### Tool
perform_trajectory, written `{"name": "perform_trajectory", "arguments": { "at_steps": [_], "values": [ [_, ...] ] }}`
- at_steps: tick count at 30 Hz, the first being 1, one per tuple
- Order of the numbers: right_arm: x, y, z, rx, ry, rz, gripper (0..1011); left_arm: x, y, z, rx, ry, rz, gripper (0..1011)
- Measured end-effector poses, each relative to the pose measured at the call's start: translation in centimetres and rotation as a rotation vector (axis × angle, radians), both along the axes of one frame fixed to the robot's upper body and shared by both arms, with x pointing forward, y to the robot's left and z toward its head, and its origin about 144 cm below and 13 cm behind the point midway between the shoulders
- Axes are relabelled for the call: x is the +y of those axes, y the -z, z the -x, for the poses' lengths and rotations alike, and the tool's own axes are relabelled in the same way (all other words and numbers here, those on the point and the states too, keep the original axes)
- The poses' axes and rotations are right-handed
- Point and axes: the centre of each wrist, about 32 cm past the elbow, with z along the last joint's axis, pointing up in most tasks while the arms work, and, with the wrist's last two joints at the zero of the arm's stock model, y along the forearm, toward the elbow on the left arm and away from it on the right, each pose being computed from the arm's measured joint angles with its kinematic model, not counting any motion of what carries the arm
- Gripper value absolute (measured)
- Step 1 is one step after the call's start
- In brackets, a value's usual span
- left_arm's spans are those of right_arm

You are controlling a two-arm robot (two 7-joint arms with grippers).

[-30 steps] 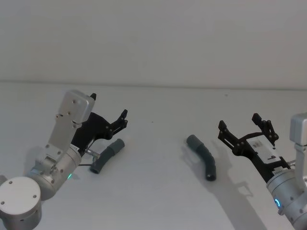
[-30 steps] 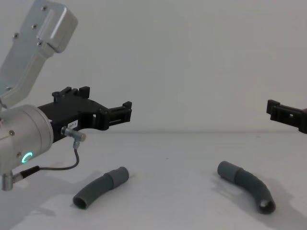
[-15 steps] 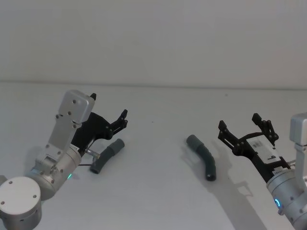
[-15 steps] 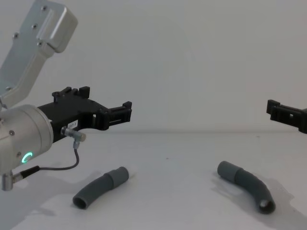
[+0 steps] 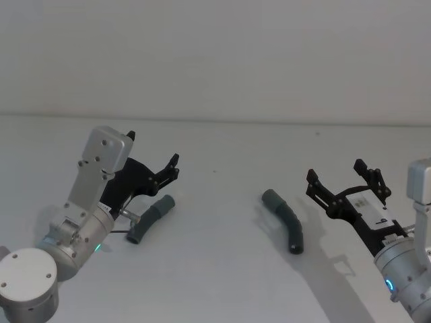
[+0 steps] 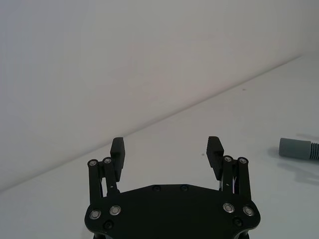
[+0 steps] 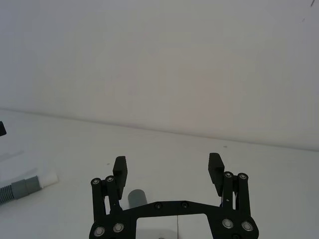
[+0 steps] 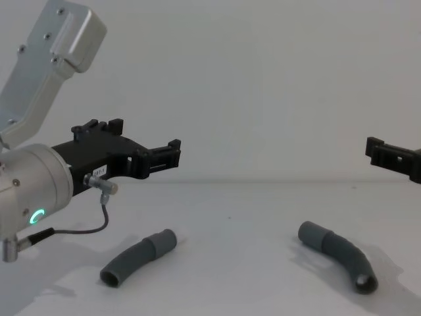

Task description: Use both hands to pick up one end of the pipe from the table, align the ends, and insert them.

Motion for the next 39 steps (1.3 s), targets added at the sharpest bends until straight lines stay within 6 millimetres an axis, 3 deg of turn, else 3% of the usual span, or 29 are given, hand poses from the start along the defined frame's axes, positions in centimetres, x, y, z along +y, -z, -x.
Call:
{"name": "perform_trajectory", "arguments": {
  "at_steps": [24, 39],
  "values": [
    [0.0, 0.0, 0.0, 0.0, 0.0, 0.0, 1001, 0.0, -0.2, -0.1, 0.014, 0.025, -0.007, 1001],
    [0.0, 0.0, 0.0, 0.0, 0.0, 0.0, 1001, 0.8, -2.3, -1.2, 0.164, 0.167, -0.048, 1001]
  ]
}}
